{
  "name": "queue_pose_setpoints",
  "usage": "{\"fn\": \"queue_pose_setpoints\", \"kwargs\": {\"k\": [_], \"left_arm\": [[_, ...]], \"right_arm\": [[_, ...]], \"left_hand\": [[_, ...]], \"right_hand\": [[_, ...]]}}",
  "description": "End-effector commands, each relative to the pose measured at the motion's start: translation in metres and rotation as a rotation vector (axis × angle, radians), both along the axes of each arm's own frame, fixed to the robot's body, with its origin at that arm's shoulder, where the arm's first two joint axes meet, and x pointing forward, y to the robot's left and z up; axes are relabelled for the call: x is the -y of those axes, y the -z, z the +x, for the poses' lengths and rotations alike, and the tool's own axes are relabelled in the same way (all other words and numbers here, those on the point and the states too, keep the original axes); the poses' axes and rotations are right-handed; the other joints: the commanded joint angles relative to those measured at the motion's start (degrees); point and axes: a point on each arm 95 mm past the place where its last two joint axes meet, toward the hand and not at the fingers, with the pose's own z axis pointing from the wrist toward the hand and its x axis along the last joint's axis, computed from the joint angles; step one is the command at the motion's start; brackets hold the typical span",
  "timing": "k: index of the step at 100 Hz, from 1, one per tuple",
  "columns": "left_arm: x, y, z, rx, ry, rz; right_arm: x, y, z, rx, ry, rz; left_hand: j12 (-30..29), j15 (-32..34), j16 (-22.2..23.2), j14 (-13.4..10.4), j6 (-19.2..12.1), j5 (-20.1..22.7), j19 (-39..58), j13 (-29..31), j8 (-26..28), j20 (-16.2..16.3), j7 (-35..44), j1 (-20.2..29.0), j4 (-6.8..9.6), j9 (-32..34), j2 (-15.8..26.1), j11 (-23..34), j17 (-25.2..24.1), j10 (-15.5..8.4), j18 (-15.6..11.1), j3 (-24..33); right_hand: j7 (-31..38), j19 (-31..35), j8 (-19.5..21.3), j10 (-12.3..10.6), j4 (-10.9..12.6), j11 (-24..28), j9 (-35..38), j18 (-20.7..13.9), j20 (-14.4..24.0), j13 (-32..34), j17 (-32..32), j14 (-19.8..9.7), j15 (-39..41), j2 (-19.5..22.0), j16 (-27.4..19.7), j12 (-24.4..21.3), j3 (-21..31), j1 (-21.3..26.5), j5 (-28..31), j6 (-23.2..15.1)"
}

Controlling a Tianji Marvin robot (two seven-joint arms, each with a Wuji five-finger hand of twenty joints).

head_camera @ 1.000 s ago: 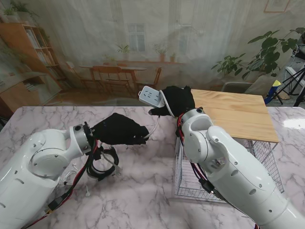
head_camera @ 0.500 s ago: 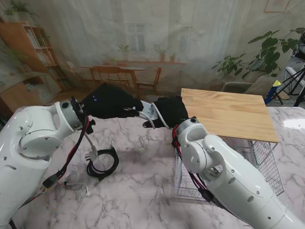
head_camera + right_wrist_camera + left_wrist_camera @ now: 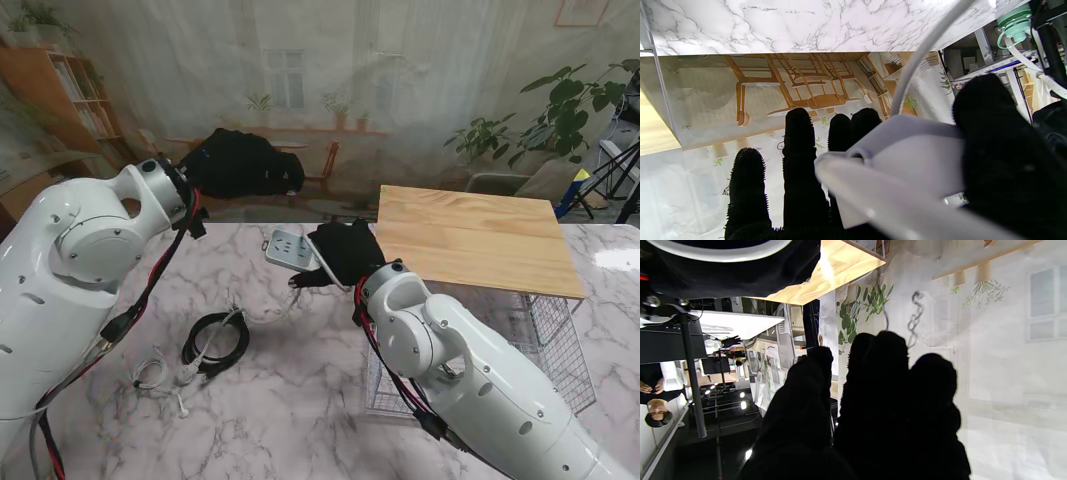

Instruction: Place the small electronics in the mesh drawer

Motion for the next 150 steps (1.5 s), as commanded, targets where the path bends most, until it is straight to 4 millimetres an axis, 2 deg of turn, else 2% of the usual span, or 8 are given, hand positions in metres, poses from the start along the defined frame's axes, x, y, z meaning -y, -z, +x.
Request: {"fn": "queue_pose_setpoints", "kwargs": {"k": [1, 23, 44, 82, 109, 132, 139, 150], "left_arm": [[0.002, 0.003, 0.006, -0.013, -0.007, 0.023], [-0.006, 0.018, 0.013, -0.031, -0.055, 0.014], [-0.041, 0.046, 0.031, -0.117, -0.178, 0.022], [-0.098, 0.144, 0.052, -0.383, -0.358, 0.28], [-0.078, 0.185, 0.045, -0.607, -0.233, 0.276], [-0.06, 0.188, 0.035, -0.66, -0.126, 0.25], [-0.056, 0.191, 0.033, -0.662, -0.104, 0.234], [-0.049, 0.196, 0.03, -0.651, -0.074, 0.213]], "right_arm": [[-0.002, 0.0, -0.003, 0.002, -0.01, 0.0], [0.004, -0.005, -0.003, 0.018, 0.014, 0.016], [0.009, -0.009, -0.001, 0.031, 0.037, 0.017], [0.012, -0.013, 0.002, 0.039, 0.058, 0.016], [0.012, -0.014, 0.004, 0.037, 0.062, 0.01], [0.014, -0.016, 0.004, 0.042, 0.069, 0.014], [0.014, -0.016, 0.004, 0.042, 0.069, 0.015], [0.014, -0.016, 0.004, 0.041, 0.068, 0.016]], "left_hand": [[0.96, 2.43, 1.45, -2.83, -2.14, 0.56, 2.6, 1.85, 1.09, 1.71, 1.44, 4.51, 2.29, 0.68, 1.35, 1.69, 0.48, 1.78, -4.19, 2.97], [-5.41, -10.53, -2.98, 1.99, 1.84, -1.69, -7.09, -3.78, -3.39, -0.31, -2.85, 5.44, 2.19, -3.56, 3.38, -4.38, -5.29, 0.89, 0.08, 2.91], [-21.92, -29.05, -15.42, 7.35, 4.82, -9.39, -21.3, -21.26, -6.96, -6.06, -18.37, -1.09, 3.08, -24.61, 4.3, -19.15, -20.94, 3.62, 5.69, 2.36], [-31.54, -38.01, -32.19, 4.36, 3.83, -13.52, -27.21, -29.45, -18.5, -13.6, -29.64, 0.0, 9.54, -34.68, 2.04, -25.02, -24.98, 0.45, -0.44, 19.54], [-35.38, -40.81, -36.76, 2.53, 0.03, -19.48, -30.64, -34.72, -24.99, -15.59, -35.42, -5.13, 4.95, -41.43, -2.64, -28.53, -27.72, -3.33, -2.27, 9.87], [-37.37, -40.89, -38.65, 2.0, 0.57, -22.54, -32.57, -38.32, -27.22, -16.2, -35.86, -14.31, 11.78, -44.11, -6.68, -30.67, -30.16, -2.39, -3.55, 20.12], [-37.0, -40.69, -38.6, 1.94, 0.88, -22.55, -32.58, -38.19, -27.15, -16.24, -35.81, -16.73, 11.16, -43.91, -9.13, -30.1, -30.1, -2.43, -3.77, 18.64], [-34.5, -39.09, -37.89, 0.26, -2.47, -17.23, -29.86, -34.05, -24.94, -15.93, -32.0, -12.66, 3.3, -38.48, -9.1, -26.48, -27.83, -4.66, -4.51, 10.59]], "right_hand": [[2.28, -0.43, 0.02, -1.97, 0.39, 1.59, 0.82, 0.18, 0.65, 1.03, -0.01, -0.43, 3.72, 13.52, 0.95, 0.54, 19.66, 9.17, 5.9, -8.62], [2.15, -0.46, 0.06, -1.92, 0.35, 1.56, 0.81, 0.13, 0.57, 0.92, -0.16, -0.31, 3.68, 13.57, 0.95, 0.58, 19.66, 9.2, 5.85, -8.5], [2.13, -0.42, 0.11, -1.99, 0.34, 1.54, 0.76, 0.15, 0.53, 0.95, -0.13, -0.4, 3.69, 13.57, 0.96, 0.61, 19.62, 9.21, 5.83, -8.61], [2.01, -0.42, 0.1, -1.88, 0.31, 1.55, 0.71, 0.18, 0.48, 0.93, -0.19, -0.36, 3.68, 13.69, 0.96, 0.62, 19.39, 9.29, 5.72, -8.54], [2.01, -0.44, 0.16, -1.85, 0.31, 1.58, 0.78, 0.19, 0.45, 0.94, -0.22, -0.3, 3.68, 13.77, 0.96, 0.62, 19.3, 9.33, 5.68, -8.67], [1.99, -0.51, 0.15, -1.85, 0.31, 1.55, 0.68, 0.2, 0.41, 0.93, -0.32, -0.36, 3.68, 13.86, 0.96, 0.61, 19.16, 9.36, 5.72, -8.53], [1.97, -0.52, 0.15, -1.86, 0.31, 1.53, 0.68, 0.21, 0.41, 0.96, -0.31, -0.34, 3.69, 13.87, 0.96, 0.6, 19.14, 9.39, 5.69, -8.56], [1.95, -0.55, 0.14, -1.84, 0.28, 1.48, 0.59, 0.19, 0.4, 0.86, -0.35, -0.33, 3.65, 13.97, 0.95, 0.58, 19.06, 9.36, 5.66, -8.6]]}}
